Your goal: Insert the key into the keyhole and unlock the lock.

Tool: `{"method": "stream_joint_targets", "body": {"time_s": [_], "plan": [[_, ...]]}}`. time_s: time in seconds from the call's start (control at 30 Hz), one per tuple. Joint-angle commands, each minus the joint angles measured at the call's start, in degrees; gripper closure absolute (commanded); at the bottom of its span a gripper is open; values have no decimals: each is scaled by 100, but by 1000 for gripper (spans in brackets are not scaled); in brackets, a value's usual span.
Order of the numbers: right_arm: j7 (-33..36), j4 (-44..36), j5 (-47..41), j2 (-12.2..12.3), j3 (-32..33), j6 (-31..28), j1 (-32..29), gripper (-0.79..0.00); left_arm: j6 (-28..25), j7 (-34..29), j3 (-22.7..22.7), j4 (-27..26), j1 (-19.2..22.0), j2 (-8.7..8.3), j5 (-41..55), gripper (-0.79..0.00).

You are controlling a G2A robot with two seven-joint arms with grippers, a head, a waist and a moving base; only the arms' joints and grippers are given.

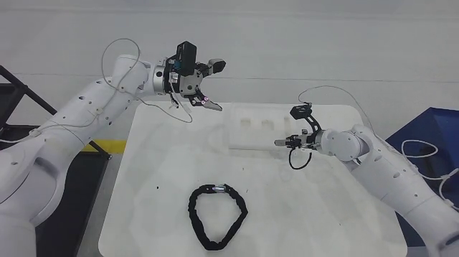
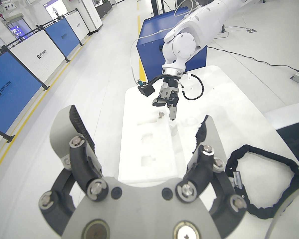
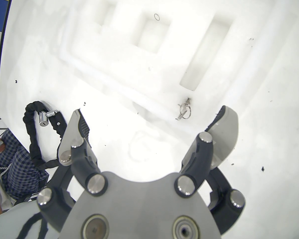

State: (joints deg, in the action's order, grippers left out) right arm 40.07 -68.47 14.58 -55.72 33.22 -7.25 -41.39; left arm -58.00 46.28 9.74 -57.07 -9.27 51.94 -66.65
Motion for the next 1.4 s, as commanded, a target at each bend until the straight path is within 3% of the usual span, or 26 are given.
{"method": "stream_joint_targets", "body": {"time_s": [0.0,0.17,0.37,0.73,0.83,0.9,1.0,1.13,1.3,1.37], "plan": [[0,0,0,0,0,0,0,-785,0,1,0,0,0,0,0,-785],[449,6,-355,-23,103,333,0,-785,0,1,0,0,0,0,0,-785],[933,-273,18,-101,57,949,191,-785,0,1,0,0,0,0,0,-785],[1000,-79,389,-377,-175,1437,286,-785,0,1,0,0,0,0,0,-785],[1054,-15,456,-447,-208,1513,335,-662,0,1,0,0,0,0,0,-785],[1084,39,539,-485,-223,1619,370,-533,0,1,0,0,0,0,0,-785],[1161,109,589,-533,-216,1734,404,-474,0,1,0,0,0,0,0,-785],[1245,228,551,-576,-151,1760,426,-508,0,1,0,0,0,0,0,-785],[1303,363,584,-625,-99,1835,427,-471,0,1,0,0,0,0,0,-785],[1291,409,594,-647,-81,1840,419,-400,0,1,0,0,0,0,0,-785]]}}
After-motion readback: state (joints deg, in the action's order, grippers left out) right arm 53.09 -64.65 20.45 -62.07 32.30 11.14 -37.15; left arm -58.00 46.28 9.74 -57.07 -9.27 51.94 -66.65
